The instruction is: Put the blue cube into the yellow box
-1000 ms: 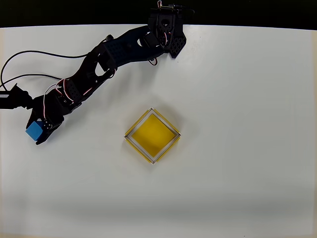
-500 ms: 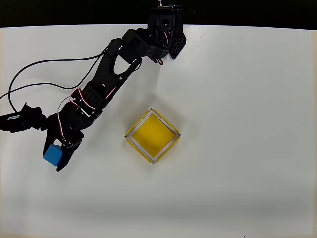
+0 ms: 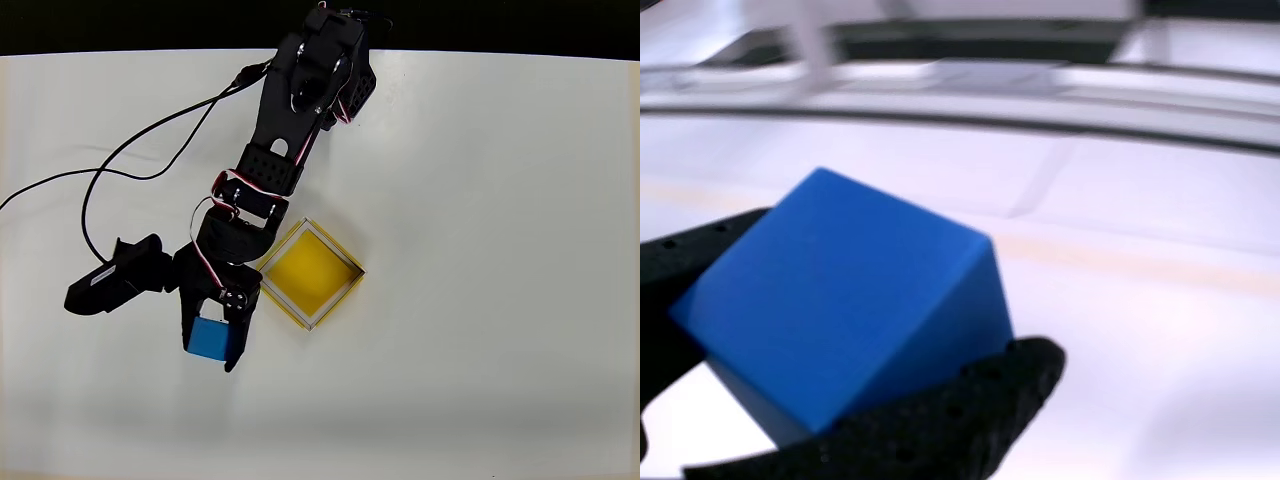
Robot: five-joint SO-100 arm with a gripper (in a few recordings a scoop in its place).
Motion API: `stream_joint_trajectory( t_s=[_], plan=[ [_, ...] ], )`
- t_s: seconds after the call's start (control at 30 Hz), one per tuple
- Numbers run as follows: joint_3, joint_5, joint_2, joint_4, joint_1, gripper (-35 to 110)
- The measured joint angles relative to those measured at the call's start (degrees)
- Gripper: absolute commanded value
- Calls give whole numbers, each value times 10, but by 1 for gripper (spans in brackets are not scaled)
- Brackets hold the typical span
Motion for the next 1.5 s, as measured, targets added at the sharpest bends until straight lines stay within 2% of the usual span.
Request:
stream_joint_trajectory(
  t_s=[0.3,0.5,1.07,1.3,1.5],
  plan=[
    [20,42,97,226,-80,17],
    [41,53,107,301,-95,17],
    [107,63,97,314,-89,18],
    [109,63,53,279,-79,19],
    [110,69,31,270,-80,26]
  ],
)
